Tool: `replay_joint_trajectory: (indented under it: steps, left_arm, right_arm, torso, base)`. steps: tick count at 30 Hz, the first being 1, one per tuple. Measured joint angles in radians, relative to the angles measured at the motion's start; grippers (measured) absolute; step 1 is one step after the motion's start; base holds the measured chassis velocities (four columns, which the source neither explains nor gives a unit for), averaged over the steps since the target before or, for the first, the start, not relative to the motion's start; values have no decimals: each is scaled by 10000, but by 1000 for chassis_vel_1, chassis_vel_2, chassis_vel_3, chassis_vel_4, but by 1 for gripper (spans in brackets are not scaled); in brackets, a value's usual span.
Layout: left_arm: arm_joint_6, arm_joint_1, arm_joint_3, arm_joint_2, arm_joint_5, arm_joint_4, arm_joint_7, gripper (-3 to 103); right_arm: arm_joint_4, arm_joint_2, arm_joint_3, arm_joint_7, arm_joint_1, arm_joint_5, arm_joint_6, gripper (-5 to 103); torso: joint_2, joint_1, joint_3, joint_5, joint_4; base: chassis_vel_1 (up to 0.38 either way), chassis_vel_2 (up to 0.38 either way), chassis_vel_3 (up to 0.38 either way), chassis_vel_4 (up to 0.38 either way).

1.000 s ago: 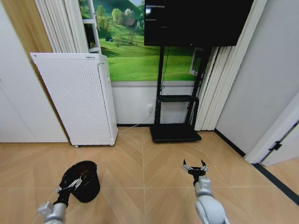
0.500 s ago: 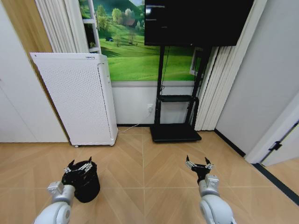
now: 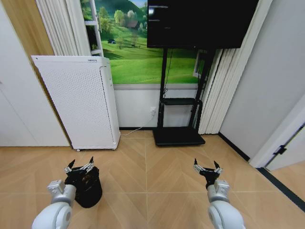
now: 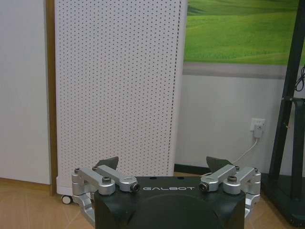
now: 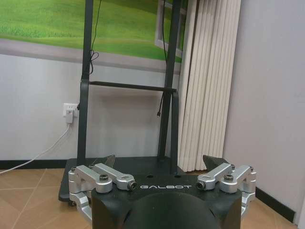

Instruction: Pick up the trash bin and place the garbage on the floor into it.

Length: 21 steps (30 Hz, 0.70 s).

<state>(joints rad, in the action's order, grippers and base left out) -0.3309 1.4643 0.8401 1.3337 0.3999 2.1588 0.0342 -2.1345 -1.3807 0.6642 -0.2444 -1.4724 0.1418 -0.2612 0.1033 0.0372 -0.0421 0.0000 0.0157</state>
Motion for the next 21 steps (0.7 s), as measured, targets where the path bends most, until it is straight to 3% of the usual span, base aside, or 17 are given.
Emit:
replay_joint_trajectory:
  steps: [11, 16, 21]
  left_arm:
    - [-153, 164, 65, -120, 12, 305, -5, 100]
    - [-176, 274, 122, -209, 139, 393, -427, 100]
    - [-228, 283, 131, -337, 338, 435, -588, 100]
  right_arm:
    - [-258, 17, 139, 125, -71, 295, -10, 100]
    - [-387, 262, 290, 1855, 0, 1848, -324, 100]
    - [-306, 475, 250, 2516, 151, 2363, -326, 100]
  torso:
    - [478, 55, -423, 0, 0]
    - [770, 115, -654, 0, 0]
    - [955, 156, -799, 0, -1]
  base:
    - [0, 0, 0, 0]
    - [0, 0, 0, 0]
    - [0, 0, 0, 0]
